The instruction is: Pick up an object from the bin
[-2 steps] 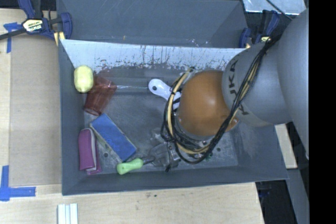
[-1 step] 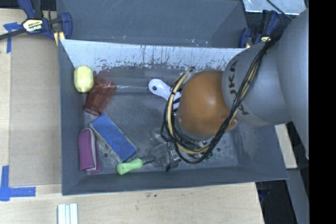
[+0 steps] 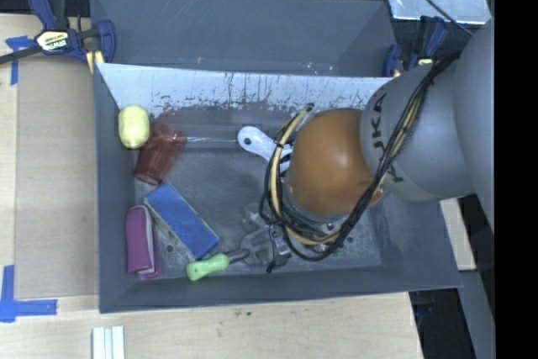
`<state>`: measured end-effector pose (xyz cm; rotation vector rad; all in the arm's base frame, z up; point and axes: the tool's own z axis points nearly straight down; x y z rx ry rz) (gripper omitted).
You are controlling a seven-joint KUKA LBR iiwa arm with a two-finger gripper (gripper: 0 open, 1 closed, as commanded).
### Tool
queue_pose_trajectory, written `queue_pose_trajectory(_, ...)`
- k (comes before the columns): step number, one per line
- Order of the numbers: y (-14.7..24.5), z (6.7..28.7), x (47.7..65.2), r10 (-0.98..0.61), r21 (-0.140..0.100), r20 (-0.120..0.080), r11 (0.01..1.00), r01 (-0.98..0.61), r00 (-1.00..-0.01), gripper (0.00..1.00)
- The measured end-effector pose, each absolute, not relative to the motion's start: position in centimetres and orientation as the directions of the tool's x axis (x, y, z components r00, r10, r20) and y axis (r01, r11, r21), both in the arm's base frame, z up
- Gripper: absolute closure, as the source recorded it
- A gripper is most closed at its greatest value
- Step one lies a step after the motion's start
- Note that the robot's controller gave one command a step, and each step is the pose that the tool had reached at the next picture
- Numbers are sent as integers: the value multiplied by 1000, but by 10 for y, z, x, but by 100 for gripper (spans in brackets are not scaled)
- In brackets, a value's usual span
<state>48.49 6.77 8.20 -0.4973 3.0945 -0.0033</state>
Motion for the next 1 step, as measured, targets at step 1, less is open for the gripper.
queue_pose_trajectory(1,68,100,485,-313,-3,-6,950,-313,-950,100)
